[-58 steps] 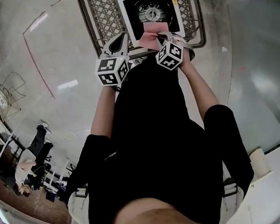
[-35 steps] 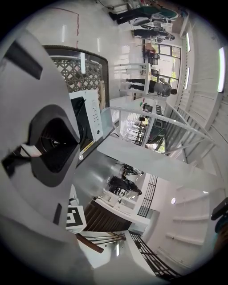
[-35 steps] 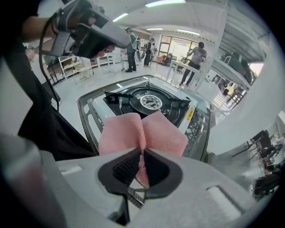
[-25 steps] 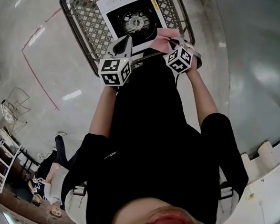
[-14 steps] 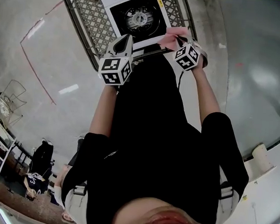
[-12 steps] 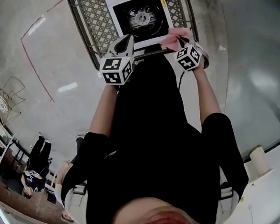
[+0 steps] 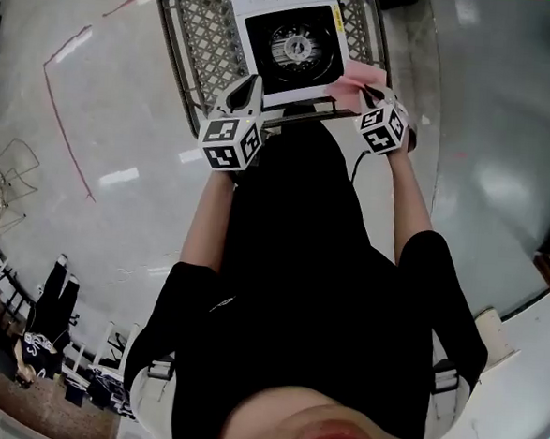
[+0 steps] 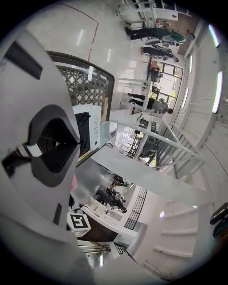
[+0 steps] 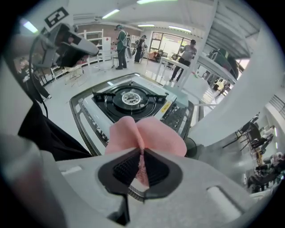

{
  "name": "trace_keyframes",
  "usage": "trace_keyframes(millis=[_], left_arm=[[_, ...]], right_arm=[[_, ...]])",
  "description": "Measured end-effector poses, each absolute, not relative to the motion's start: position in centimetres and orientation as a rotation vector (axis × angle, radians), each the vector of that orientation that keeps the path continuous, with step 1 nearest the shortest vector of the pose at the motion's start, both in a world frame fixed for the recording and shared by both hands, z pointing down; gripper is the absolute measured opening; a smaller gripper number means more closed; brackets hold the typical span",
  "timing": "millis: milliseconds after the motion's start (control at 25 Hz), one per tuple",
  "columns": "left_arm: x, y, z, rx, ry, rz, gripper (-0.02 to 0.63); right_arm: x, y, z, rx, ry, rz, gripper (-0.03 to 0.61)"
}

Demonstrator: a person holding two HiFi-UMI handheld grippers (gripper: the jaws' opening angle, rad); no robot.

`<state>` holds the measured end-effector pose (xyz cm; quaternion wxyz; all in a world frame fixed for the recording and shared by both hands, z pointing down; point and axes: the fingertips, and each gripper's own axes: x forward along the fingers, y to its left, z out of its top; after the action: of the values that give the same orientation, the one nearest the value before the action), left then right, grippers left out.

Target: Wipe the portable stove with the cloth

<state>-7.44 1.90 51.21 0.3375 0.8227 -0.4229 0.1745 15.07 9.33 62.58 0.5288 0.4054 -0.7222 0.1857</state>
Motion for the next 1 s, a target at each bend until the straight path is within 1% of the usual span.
trace_keyframes(millis=[200,400,520,800,1000], left_arm=[[-10.1,1.7,48.2,2.164,-1.228,0.379,0.000],[-12.2,2.4,44.8,2.220,-1.326,0.303,-0.002],[-12.7,3.7,43.7,2.246,-1.343,0.261,-0.001],[-12.9,5.6,42.8,2.276,-1.316,0.168,-0.001],[-12.2,7.0,41.4,2.305,-1.312,0.150,-0.001]], right_arm=[[12.7,7.4,55.9,1.154,-1.848,0.472,0.024],[7.9,4.8,49.3,1.389,-2.097,0.532,0.023],[5.1,4.8,46.1,1.474,-2.201,0.514,0.023],[0.7,6.0,41.8,1.621,-2.333,0.478,0.021],[0.3,7.2,40.0,1.632,-2.320,0.416,0.021]])
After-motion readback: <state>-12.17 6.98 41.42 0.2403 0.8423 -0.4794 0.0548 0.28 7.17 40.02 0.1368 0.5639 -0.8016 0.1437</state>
